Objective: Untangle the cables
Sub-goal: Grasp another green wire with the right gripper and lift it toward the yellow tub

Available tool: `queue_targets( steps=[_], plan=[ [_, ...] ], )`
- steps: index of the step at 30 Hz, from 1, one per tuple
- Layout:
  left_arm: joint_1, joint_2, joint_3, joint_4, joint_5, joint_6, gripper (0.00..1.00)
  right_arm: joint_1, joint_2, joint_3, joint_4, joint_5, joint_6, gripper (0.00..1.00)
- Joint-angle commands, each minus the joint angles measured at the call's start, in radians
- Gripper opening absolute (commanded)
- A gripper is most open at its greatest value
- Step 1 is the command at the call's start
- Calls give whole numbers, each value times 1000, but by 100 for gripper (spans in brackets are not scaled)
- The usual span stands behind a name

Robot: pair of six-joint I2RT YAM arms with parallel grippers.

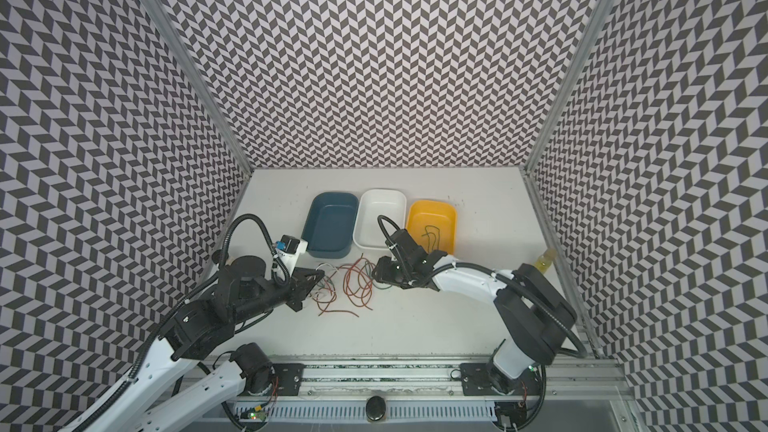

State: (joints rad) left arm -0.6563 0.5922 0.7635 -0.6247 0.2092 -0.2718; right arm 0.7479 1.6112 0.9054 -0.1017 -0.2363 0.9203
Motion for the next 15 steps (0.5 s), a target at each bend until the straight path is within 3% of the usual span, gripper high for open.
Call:
queue_targets(
  steps=[1,9,15],
  plan=[
    [-6,-2,-7,-4,-14,14,0,-1,35,26,41,35,31,38],
    [-8,-7,-8,-4,-17,14,0,-1,-27,35,-9,60,-11,6],
    [-11,1,-6,-13,-31,14,0,-1,-161,5,-91,59,-68,0]
  ],
)
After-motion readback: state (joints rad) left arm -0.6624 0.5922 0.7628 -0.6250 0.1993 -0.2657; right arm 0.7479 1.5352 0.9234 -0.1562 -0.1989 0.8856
